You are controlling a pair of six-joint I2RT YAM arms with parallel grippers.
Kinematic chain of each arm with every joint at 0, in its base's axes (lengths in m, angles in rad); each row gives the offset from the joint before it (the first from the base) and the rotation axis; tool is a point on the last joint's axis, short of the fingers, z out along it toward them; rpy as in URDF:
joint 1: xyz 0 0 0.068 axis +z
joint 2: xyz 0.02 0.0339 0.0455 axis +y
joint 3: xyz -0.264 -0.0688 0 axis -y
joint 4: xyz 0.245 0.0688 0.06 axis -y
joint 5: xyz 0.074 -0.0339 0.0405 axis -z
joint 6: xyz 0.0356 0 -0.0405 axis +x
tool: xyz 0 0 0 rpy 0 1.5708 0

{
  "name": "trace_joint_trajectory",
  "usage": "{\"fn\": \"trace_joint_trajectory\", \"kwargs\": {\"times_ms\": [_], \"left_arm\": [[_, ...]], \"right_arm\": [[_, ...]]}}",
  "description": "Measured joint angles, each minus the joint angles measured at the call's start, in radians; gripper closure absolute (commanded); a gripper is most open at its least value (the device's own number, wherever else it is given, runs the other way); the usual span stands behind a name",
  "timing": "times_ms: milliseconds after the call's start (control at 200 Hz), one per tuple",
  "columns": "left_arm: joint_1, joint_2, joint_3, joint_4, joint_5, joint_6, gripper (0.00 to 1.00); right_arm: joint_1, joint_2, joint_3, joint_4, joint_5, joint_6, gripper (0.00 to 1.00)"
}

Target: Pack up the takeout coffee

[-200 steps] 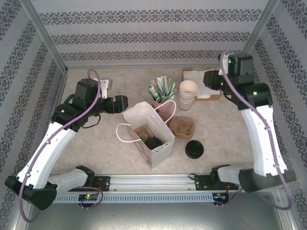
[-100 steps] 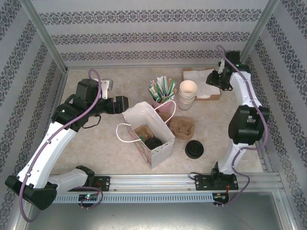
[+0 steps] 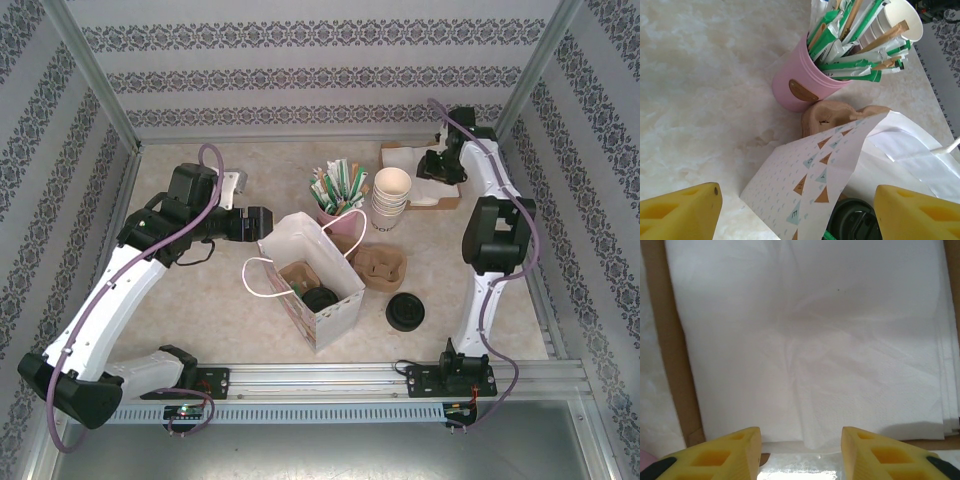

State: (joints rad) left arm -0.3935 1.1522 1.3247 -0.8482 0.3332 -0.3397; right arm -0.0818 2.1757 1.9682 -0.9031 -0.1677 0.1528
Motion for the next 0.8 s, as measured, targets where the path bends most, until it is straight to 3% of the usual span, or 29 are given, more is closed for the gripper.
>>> {"fn": "trace_joint_trajectory", "kwargs": {"times_ms": [799], "left_arm": [[0.000, 0.000, 0.020, -0.025, 0.003, 0.011, 0.20]], "right_arm": [[0.027, 0.103, 0.036, -0.048, 0.097, -0.053, 0.66]]}}
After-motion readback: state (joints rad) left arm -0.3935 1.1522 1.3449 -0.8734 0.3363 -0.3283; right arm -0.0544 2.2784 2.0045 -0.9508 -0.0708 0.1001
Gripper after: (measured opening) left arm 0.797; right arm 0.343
